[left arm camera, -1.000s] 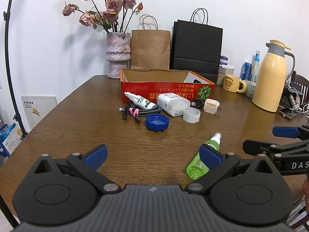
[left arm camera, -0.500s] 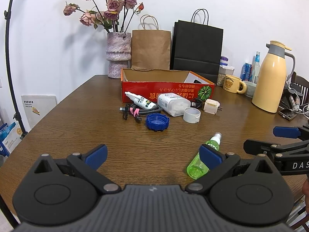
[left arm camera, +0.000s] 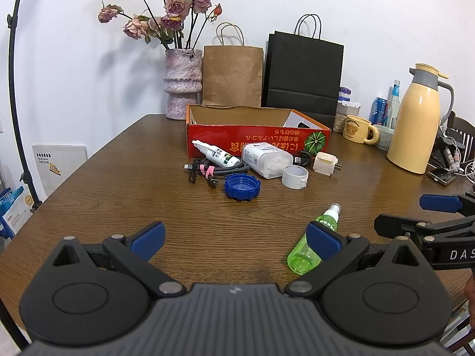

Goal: Organize rigid objects

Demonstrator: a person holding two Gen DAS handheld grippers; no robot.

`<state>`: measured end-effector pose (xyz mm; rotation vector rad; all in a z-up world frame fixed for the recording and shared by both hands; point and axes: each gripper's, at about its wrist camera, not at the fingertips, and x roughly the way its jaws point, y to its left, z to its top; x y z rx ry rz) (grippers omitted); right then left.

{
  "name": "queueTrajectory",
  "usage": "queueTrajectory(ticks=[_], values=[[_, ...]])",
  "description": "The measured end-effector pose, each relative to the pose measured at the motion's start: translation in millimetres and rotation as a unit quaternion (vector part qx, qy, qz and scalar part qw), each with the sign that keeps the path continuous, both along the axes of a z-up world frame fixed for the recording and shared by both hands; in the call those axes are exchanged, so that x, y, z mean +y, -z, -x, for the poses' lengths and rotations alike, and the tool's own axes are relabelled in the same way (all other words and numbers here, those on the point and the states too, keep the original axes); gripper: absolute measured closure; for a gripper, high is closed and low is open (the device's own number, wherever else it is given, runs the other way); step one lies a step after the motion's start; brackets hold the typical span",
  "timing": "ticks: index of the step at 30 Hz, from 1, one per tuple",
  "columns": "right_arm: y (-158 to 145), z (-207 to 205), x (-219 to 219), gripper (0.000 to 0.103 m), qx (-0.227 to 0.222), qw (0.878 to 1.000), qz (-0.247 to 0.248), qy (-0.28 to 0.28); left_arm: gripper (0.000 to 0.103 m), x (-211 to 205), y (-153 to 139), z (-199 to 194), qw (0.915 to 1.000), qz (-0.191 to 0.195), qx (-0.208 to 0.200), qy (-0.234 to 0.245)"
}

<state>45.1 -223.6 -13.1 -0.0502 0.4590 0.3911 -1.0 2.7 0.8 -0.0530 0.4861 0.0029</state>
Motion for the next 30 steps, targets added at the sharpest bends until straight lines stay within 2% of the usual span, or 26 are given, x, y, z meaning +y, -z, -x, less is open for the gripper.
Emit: queueTrajectory(ticks=[30], values=[[-1.5, 0.3, -0.6, 0.0, -0.003, 1.0, 0.0, 0.0, 0.0, -4.1, -4.7, 3.0, 1.0, 0.0, -0.007, 0.004]])
